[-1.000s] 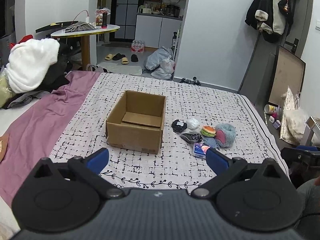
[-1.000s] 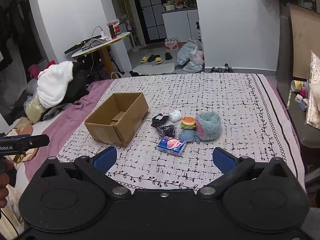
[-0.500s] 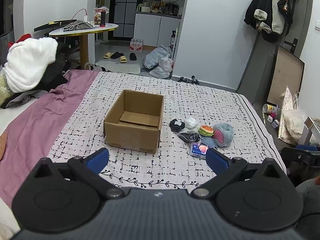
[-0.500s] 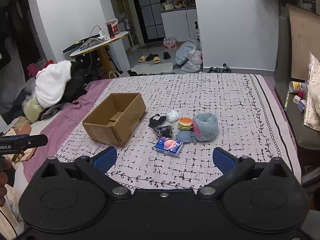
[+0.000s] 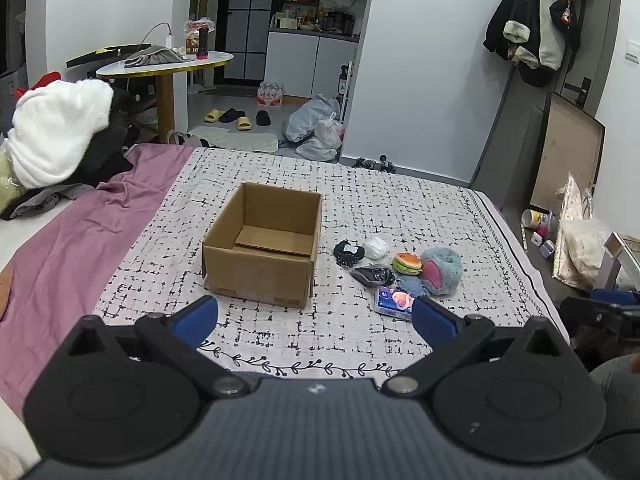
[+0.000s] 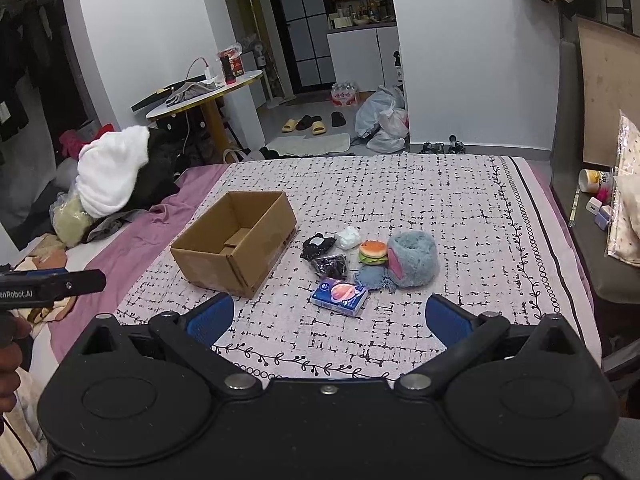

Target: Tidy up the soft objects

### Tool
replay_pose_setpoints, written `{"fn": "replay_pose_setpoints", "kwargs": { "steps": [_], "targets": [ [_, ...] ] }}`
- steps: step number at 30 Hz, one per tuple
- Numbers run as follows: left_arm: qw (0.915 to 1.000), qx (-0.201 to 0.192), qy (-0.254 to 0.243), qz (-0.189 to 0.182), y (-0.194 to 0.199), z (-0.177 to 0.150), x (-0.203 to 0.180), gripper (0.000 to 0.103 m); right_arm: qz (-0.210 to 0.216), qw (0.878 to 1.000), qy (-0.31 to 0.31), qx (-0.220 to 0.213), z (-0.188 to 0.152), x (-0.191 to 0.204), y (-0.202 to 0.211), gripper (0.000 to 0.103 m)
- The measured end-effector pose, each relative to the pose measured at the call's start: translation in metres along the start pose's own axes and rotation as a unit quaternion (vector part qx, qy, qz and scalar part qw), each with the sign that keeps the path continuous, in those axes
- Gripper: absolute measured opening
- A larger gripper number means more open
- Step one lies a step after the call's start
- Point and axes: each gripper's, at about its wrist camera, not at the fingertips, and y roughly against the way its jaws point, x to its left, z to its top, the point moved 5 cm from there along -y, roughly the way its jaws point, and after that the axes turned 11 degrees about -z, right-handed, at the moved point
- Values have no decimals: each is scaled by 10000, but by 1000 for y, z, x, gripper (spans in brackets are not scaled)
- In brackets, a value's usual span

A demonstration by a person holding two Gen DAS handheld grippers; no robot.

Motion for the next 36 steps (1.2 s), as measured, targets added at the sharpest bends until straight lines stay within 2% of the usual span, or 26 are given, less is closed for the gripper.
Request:
{"fn": "replay_pose_setpoints", "kwargs": {
  "steps": [6, 16, 21, 24, 29, 33, 36],
  "targets": [
    [10000, -24, 9, 1, 2, 2, -1, 102, 75, 9998, 195, -64, -1, 7, 0, 103],
    [9998, -6, 203, -23, -14, 10, -3, 100, 265, 9996, -102, 55, 5, -4, -16, 103],
    [9997, 77, 224, -53, -33, 16, -9, 98, 325, 9989, -280, 178, 11, -14, -37, 101],
    [9995, 116, 289, -48, -46, 21, -10, 95, 415, 9979, -369, 336, 14, -18, -52, 94],
    [9984, 249, 499, -90, -71, 27, -12, 85, 482, 9967, -444, 487, 18, -24, -74, 93],
    [9971, 385, 659, -33, -94, 28, -13, 81, 528, 9957, -490, 591, 22, -30, -93, 92],
    [9957, 492, 784, -54, -111, 29, -17, 80, 551, 9945, -553, 698, 25, -34, -109, 87]
  ]
}}
